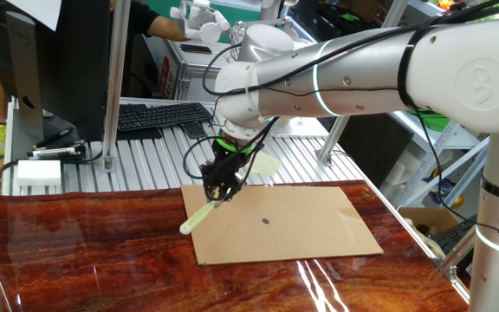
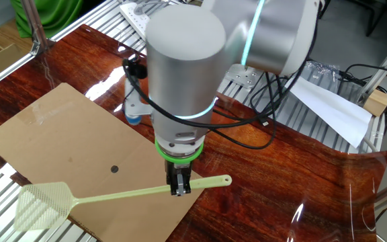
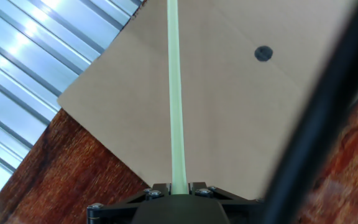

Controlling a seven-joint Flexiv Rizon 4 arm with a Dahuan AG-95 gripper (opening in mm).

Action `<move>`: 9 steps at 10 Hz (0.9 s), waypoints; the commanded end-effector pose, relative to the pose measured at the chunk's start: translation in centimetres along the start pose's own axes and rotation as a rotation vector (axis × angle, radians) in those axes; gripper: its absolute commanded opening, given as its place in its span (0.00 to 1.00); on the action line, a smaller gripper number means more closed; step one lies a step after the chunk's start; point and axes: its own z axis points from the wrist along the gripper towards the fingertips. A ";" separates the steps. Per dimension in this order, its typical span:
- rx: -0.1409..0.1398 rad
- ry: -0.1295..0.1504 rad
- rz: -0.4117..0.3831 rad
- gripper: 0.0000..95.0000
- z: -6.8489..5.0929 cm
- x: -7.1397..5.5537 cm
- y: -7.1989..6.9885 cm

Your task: Swat with a flyswatter

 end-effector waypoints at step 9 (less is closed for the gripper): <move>0.001 0.009 0.210 0.00 0.6 0.5 1.7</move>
